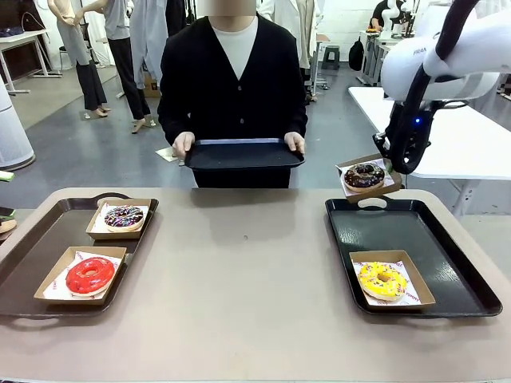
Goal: Individually package the donuts and arrange them on the tray.
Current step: Place the picked Paper togo box on the Handle tray.
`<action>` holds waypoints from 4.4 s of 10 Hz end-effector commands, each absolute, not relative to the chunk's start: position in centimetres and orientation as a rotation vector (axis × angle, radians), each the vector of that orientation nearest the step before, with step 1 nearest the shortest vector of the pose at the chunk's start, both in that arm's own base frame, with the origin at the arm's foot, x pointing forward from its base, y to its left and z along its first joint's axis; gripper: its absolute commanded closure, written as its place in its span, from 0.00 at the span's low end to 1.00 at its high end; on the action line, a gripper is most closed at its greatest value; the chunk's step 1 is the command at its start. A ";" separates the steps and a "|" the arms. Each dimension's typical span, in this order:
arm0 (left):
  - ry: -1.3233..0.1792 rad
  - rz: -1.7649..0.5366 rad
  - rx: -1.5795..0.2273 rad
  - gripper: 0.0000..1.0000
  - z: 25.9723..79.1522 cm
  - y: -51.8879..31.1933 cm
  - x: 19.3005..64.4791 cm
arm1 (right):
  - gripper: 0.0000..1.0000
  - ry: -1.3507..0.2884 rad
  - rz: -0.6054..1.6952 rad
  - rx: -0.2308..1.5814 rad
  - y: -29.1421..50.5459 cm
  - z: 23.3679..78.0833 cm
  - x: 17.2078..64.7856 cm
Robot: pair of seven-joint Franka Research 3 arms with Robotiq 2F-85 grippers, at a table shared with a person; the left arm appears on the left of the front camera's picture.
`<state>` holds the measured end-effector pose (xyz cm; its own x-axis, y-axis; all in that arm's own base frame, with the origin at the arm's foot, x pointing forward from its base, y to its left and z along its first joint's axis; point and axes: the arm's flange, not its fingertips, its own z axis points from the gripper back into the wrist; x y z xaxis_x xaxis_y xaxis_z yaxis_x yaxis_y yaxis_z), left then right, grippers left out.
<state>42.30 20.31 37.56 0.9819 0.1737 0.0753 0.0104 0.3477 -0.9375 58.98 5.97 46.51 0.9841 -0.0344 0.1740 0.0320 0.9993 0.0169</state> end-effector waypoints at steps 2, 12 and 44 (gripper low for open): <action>-0.166 0.116 -1.218 0.00 37.9 20.3 42.2 | 0.98 -0.191 0.045 0.058 6.3 43.1 59.6; -0.166 0.116 -1.218 0.00 37.9 20.3 42.2 | 0.98 -0.126 0.033 0.060 7.5 39.3 58.9; -0.166 0.116 -1.218 0.00 37.9 20.3 42.2 | 0.00 -0.122 0.046 0.361 0.2 39.5 52.3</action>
<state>42.30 20.29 37.56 0.9820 0.1733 0.0751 0.0104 0.3475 -0.9376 55.21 2.61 38.96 0.9919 -0.0101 0.1269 -0.0211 0.9700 0.2422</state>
